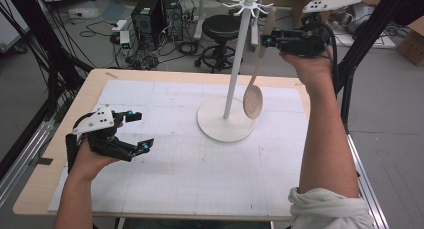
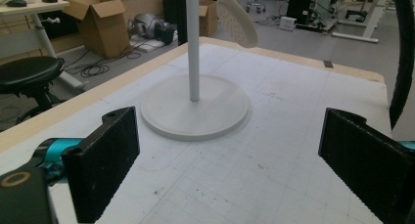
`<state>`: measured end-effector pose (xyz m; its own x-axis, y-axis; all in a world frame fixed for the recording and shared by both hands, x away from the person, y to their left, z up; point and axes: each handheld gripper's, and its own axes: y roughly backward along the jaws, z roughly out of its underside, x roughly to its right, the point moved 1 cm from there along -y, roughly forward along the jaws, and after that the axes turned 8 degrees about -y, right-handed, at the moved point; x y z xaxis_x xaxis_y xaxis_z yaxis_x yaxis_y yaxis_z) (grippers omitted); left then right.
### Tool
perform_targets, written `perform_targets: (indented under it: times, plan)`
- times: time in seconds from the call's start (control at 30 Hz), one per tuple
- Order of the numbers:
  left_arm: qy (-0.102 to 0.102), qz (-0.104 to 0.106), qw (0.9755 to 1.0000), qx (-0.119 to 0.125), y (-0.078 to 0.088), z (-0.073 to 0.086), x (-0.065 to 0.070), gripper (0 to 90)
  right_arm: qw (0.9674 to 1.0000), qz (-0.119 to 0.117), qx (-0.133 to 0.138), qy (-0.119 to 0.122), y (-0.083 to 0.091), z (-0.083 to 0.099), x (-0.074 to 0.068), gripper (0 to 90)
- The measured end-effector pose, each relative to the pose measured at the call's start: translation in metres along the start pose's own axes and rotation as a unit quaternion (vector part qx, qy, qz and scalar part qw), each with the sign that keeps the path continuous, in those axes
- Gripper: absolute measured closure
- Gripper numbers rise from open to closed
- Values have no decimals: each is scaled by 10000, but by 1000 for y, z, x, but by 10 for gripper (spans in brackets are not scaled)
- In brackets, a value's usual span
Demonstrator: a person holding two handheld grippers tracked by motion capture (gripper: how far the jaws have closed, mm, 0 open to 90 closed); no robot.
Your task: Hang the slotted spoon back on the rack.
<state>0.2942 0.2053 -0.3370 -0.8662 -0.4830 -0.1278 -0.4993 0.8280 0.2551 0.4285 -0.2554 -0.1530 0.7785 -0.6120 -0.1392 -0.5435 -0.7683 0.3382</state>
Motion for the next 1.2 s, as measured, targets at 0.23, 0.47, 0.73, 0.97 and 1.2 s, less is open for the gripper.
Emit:
perform_targets:
  times: [0.23, 0.47, 0.73, 0.97, 1.2]
  plan:
    - [-19, 2, 10000, 9, 0, 0, 0, 87, 9998, -55, -120, 114, -11, -3, -6, 680]
    - [-23, -5, 10000, -20, -1, 0, 1, 86, 9999, -2, -39, 145, -17, -2, -7, 596]
    - [-25, 34, 10000, -35, -3, 0, 1, 86, 9994, 214, 224, 140, -4, 8, -12, 398]
    - [-9, 30, 10000, -21, -3, 0, 1, 86, 9988, 102, 459, 151, 16, 30, -17, 349]
    - [2, 42, 10000, -29, -4, 1, 0, 86, 9974, 15, 697, 163, 38, 54, -22, 307]
